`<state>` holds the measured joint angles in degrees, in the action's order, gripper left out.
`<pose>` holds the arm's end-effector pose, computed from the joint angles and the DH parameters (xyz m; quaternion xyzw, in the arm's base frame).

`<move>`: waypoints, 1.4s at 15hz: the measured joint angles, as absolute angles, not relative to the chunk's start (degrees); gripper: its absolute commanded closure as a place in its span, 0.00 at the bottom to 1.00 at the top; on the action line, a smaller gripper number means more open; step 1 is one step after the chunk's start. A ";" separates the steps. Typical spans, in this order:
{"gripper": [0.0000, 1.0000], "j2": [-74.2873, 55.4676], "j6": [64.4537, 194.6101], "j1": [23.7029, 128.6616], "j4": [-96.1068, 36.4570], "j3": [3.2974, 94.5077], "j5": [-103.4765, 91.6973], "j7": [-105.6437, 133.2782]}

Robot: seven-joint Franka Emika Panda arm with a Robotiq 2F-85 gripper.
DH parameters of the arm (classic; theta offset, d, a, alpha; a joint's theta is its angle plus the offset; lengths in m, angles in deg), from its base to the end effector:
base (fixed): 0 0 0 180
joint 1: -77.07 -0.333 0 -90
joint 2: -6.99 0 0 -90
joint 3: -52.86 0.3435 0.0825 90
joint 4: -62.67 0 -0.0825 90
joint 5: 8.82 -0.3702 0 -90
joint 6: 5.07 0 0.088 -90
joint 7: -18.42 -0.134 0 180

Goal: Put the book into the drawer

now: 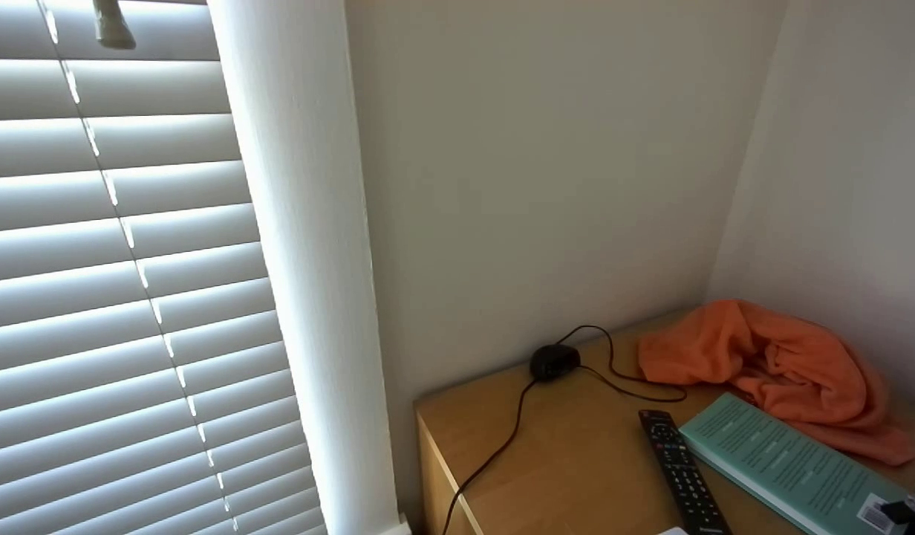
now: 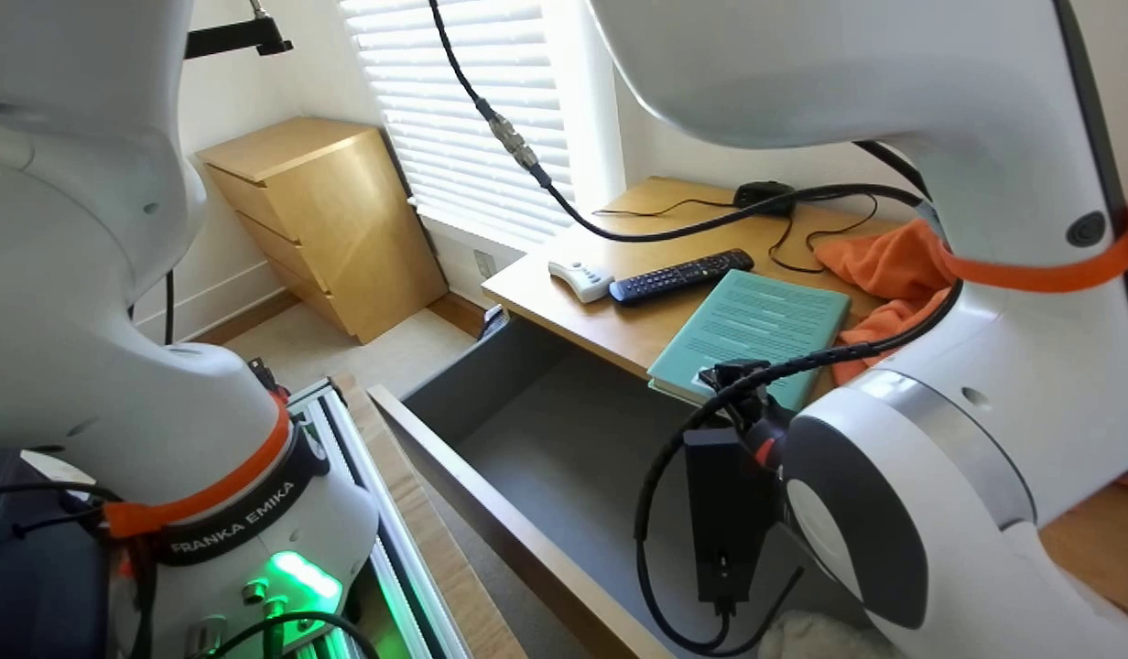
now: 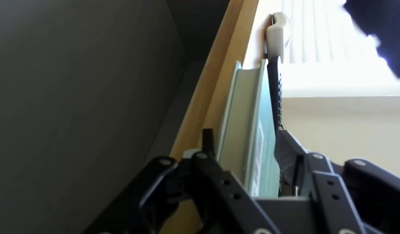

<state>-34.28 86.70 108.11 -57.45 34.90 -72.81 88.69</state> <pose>0.3810 -0.2765 0.0985 -0.8031 0.1845 -0.0626 0.5631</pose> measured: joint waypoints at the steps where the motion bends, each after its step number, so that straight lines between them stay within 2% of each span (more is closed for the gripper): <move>1: 0.87 -34.82 86.70 108.14 -57.09 34.83 -72.84 88.23; 2: 0.92 -35.32 86.64 108.21 -56.74 34.78 -72.86 87.80; 4: 0.93 -35.87 85.63 108.54 -56.07 34.76 -73.03 86.79; 16: 0.92 -37.02 82.87 109.03 -53.24 32.44 -69.92 77.62; 17: 0.72 -37.02 82.72 109.04 -53.03 32.20 -69.21 76.89; 18: 0.47 -37.02 82.64 109.08 -52.82 32.14 -68.73 76.46; 19: 0.43 -37.03 82.63 109.09 -52.64 32.16 -68.39 76.15; 21: 0.30 -37.17 82.63 109.09 -52.34 32.27 -67.84 75.92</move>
